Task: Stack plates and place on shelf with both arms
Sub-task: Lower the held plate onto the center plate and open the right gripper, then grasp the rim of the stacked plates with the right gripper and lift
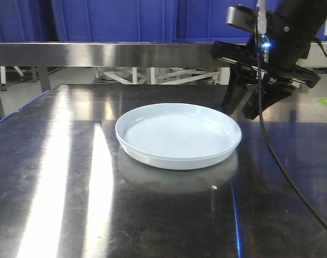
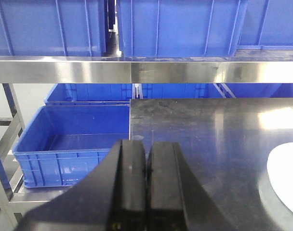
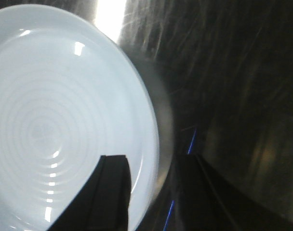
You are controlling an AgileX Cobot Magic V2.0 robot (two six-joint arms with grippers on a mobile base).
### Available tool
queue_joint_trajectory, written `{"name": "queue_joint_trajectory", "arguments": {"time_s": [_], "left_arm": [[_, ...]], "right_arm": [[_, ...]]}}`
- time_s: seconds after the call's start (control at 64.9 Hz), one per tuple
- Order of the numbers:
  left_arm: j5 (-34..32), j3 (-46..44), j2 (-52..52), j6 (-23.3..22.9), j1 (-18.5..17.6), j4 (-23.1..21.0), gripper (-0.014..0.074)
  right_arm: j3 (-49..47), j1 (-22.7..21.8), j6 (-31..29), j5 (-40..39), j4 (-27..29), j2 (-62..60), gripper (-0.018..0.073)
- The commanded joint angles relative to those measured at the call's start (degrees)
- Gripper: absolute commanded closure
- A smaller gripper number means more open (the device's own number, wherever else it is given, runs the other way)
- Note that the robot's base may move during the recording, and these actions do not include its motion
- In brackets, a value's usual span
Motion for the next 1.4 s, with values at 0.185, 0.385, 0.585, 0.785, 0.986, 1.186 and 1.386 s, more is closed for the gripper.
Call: {"name": "queue_joint_trajectory", "arguments": {"time_s": [0.185,0.385,0.585,0.785,0.986,1.186,1.386], "left_arm": [[-4.5,-1.7,0.3,0.1,0.1,-0.2,0.0514],[-4.5,-1.7,0.3,0.1,0.1,-0.2,0.0514],[-4.5,-1.7,0.3,0.1,0.1,-0.2,0.0514],[-4.5,-1.7,0.3,0.1,0.1,-0.2,0.0514],[-4.5,-1.7,0.3,0.1,0.1,-0.2,0.0514],[-4.5,-1.7,0.3,0.1,0.1,-0.2,0.0514],[-4.5,-1.7,0.3,0.1,0.1,-0.2,0.0514]], "right_arm": [[2.1,0.0,-0.6,-3.7,-0.7,-2.6,0.0203],[2.2,0.4,-0.6,-4.0,-0.7,-2.6,0.0203],[2.2,1.2,-0.6,-4.1,-0.5,-1.6,0.0203],[2.2,2.0,-0.6,-4.5,0.3,-0.2,0.0203],[2.2,2.7,-0.6,-5.5,2.2,0.1,0.0203],[2.2,3.4,-0.6,-6.4,2.6,0.1,0.0288],[2.2,3.4,3.0,-6.4,2.6,0.0,0.0519]]}}
